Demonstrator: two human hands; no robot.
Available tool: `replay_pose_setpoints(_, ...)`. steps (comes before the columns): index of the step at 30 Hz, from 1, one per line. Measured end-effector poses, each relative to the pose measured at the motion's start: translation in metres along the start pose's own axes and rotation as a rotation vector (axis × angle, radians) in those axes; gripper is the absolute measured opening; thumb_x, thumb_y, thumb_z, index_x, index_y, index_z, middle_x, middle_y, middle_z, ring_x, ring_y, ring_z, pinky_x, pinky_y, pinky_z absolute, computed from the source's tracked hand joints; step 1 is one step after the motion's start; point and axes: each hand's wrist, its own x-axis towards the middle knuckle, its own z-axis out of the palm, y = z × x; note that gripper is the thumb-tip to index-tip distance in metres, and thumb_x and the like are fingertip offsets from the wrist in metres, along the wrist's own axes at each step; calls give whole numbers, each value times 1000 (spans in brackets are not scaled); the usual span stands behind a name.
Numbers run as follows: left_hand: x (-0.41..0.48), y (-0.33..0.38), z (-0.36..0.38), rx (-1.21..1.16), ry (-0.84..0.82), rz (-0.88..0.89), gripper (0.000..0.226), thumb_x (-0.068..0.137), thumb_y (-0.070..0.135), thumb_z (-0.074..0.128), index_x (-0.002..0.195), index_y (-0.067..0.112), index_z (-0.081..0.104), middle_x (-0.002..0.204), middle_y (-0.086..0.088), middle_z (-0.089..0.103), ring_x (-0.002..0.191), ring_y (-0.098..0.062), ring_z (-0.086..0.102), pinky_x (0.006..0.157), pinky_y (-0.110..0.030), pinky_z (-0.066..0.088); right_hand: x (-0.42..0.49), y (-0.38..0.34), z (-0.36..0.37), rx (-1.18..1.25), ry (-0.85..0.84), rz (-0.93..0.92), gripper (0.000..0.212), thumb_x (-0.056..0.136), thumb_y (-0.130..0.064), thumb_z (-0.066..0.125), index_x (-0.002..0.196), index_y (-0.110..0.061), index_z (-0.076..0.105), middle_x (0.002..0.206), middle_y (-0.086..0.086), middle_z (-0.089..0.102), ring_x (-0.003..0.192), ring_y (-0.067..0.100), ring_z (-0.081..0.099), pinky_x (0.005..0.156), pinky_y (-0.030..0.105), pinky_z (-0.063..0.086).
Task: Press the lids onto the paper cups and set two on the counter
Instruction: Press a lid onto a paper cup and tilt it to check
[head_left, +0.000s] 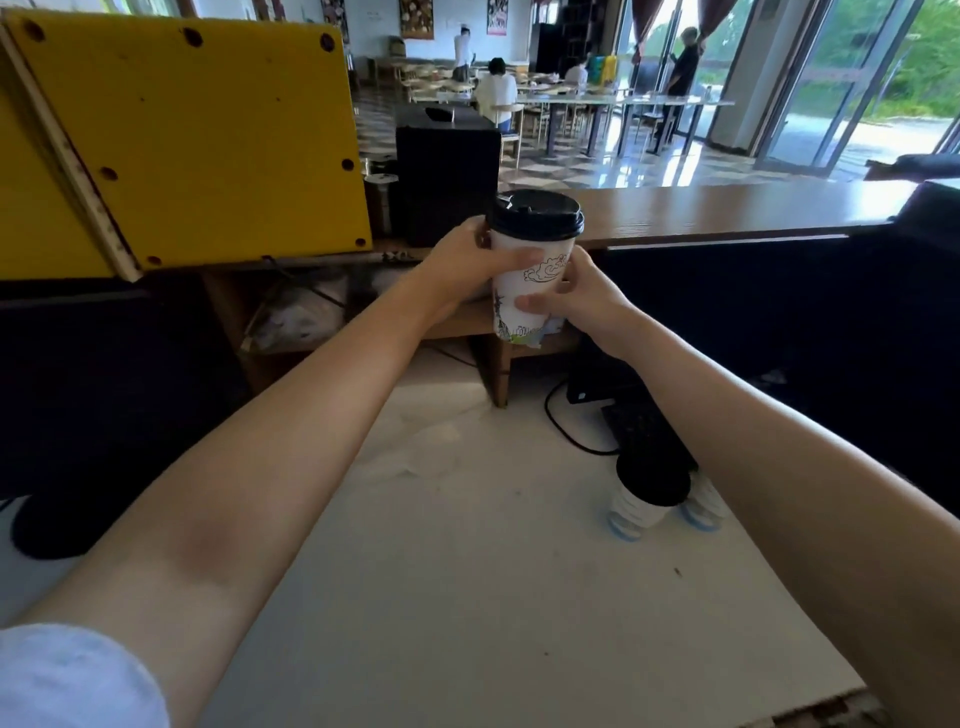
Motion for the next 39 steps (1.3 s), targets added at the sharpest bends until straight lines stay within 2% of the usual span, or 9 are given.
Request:
replay_pose_setpoints(4,-10,-48,-28,84,59,-111,66,70,17,81,128,15,50,115,3,62,107,-14,60,86,-32,54,1,27,38,-48,-48,76,84,59,-18,84,130,-16,38,119,6,62,109,21,62,91,48,54)
replay_pose_setpoints(9,-48,-136,-47,89,127,-244,96,49,34,91,131,15,48,130,-2,58,117,-17,56,97,-40,50,-25,88,105,-88,-97,164,85,67,-8,82,137,-14,35,130,5,56,117,21,55,95,37,49)
replay_pose_setpoints(13,-89,-196,-60,91,102,-330,82,64,17,85,134,15,43,135,-2,53,124,-19,50,102,-38,46,-56,131,156,-93,-93,241,86,68,-7,81,140,-13,34,129,6,55,113,20,55,84,28,48)
replay_pose_setpoints(18,-124,-234,-75,48,61,-328,82,65,16,85,133,18,40,127,9,49,120,-12,48,93,-24,44,-80,158,201,-75,-52,266,85,70,-1,78,140,-11,32,132,8,51,109,16,51,85,25,44)
replay_pose_setpoints(21,-138,-249,-80,46,64,-309,82,65,16,85,133,20,39,126,10,48,119,-10,47,94,-22,42,-87,169,218,-66,-23,276,83,69,0,79,139,-10,34,132,9,52,115,22,52,92,32,46)
replay_pose_setpoints(23,-143,-258,-83,29,49,-306,82,65,15,85,133,21,39,127,11,48,121,-10,47,98,-23,42,-92,174,224,-65,-18,282,84,69,0,79,139,-11,34,132,8,52,115,22,52,92,32,46)
replay_pose_setpoints(28,-150,-275,-89,-14,-18,-300,81,67,9,83,134,20,37,129,9,47,123,-10,47,104,-24,40,-103,182,228,-87,-22,293,79,73,-2,77,139,-14,36,132,3,52,110,14,50,84,17,42)
replay_pose_setpoints(33,-150,-279,-90,-19,-43,-292,79,69,7,81,133,23,37,127,14,46,120,-5,46,97,-15,41,-105,183,229,-91,-27,306,79,74,-3,76,140,-13,33,135,6,50,109,11,47,87,22,40)
replay_pose_setpoints(39,-150,-281,-95,-18,-72,-288,76,69,11,82,129,29,39,129,14,49,123,-6,49,99,-19,43,-103,185,222,-113,-87,330,76,76,-7,75,139,-18,34,130,5,53,110,22,53,77,17,44)
